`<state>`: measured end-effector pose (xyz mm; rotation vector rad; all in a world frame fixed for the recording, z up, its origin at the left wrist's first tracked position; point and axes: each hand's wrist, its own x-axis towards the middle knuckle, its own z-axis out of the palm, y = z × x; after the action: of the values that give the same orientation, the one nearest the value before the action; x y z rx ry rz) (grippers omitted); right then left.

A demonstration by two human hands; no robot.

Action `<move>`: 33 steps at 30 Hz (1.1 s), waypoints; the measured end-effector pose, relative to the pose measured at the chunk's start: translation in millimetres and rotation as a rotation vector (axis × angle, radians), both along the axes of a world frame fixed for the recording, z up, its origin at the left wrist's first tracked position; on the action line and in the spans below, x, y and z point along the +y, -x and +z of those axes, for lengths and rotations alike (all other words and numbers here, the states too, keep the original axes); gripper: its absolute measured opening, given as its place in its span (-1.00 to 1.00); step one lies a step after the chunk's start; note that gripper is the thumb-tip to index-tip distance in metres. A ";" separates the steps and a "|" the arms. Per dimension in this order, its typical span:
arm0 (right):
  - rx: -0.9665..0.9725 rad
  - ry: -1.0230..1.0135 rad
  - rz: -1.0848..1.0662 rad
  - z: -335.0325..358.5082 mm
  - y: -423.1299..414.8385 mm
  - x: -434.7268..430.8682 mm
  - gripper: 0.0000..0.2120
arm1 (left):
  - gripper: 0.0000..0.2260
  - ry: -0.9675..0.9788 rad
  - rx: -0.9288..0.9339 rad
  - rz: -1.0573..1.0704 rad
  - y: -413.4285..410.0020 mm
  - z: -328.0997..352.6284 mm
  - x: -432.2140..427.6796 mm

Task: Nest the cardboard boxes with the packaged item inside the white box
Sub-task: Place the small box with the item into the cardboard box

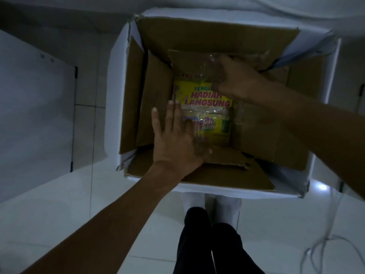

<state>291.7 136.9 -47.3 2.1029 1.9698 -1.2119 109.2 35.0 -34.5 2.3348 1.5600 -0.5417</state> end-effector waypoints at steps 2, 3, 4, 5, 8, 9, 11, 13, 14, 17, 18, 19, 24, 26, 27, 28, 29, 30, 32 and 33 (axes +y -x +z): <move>-0.089 -0.135 0.028 9.7 -16.1 -33.1 -0.54 | -0.30 -0.153 -0.050 0.082 16.0 7.7 6.7; -0.157 -0.181 0.039 12.6 -27.3 -53.5 -0.60 | -0.36 -0.195 -0.048 0.125 26.5 9.5 9.7; -0.225 -0.173 0.059 13.2 -39.4 -74.8 -0.63 | -0.40 -0.212 -0.037 0.159 37.7 9.2 11.8; -0.285 -0.127 0.115 12.3 -51.7 -97.7 -0.64 | -0.42 -0.209 -0.023 0.184 48.2 8.4 12.7; -0.393 -0.003 0.368 8.7 -75.3 -149.4 -0.59 | -0.35 -0.179 -0.027 0.183 67.7 8.1 9.7; -0.377 -0.024 0.350 12.4 -78.2 -157.5 -0.55 | -0.33 -0.191 -0.063 0.187 70.8 9.2 8.8; -0.386 -0.169 0.217 27.2 -78.9 -167.0 -0.50 | -0.25 -0.219 -0.119 0.250 77.0 14.5 9.4; -0.438 -0.331 0.023 45.4 -81.2 -177.1 -0.47 | -0.19 -0.219 -0.202 0.410 79.5 18.8 9.1; -0.437 -0.363 -0.128 52.9 -82.8 -183.2 -0.44 | -0.17 -0.194 -0.289 0.553 77.6 22.1 8.4; -0.118 -0.149 -0.683 50.4 -89.3 -202.1 -0.29 | -0.31 -0.091 -0.475 1.028 70.0 23.8 4.5; 0.014 -0.049 -0.830 45.4 -88.1 -206.0 -0.24 | -0.43 -0.083 -0.460 1.045 68.0 21.7 4.0; 0.105 0.030 -0.915 40.1 -85.9 -208.8 -0.23 | -0.58 -0.098 -0.446 0.997 66.3 19.6 3.8; 0.028 0.002 -0.883 20.3 -74.1 -213.1 -0.56 | -0.77 -0.143 -0.459 0.901 63.5 15.4 2.3; 0.028 -0.050 -0.872 16.9 -75.7 -215.6 -0.68 | -0.76 -0.165 -0.466 0.901 59.0 18.5 -1.3; 0.030 -0.067 -0.872 15.6 -79.1 -218.3 -0.71 | -0.75 -0.179 -0.469 0.902 54.8 19.9 -4.0; 0.040 -0.087 -0.879 13.3 -84.7 -222.3 -0.74 | -0.75 -0.189 -0.469 0.904 49.2 20.9 -7.4; 0.048 -0.110 -0.890 12.7 -90.6 -225.8 -0.76 | -0.75 -0.199 -0.464 0.910 42.5 22.1 -11.6; 0.053 -0.129 -0.896 12.2 -96.9 -230.1 -0.79 | -0.74 -0.209 -0.458 0.914 35.3 24.5 -16.8; 0.061 -0.154 -0.900 14.5 -110.8 -241.6 -0.82 | -0.73 -0.218 -0.455 0.907 18.9 28.7 -29.9; 0.063 -0.168 -0.895 15.7 -120.2 -248.8 -0.82 | -0.72 -0.215 -0.464 0.905 9.4 29.5 -37.1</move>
<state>411.9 -111.9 -31.5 3.2165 1.1396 -1.1923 99.9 -2.1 -5.0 1.4339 2.2074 0.3630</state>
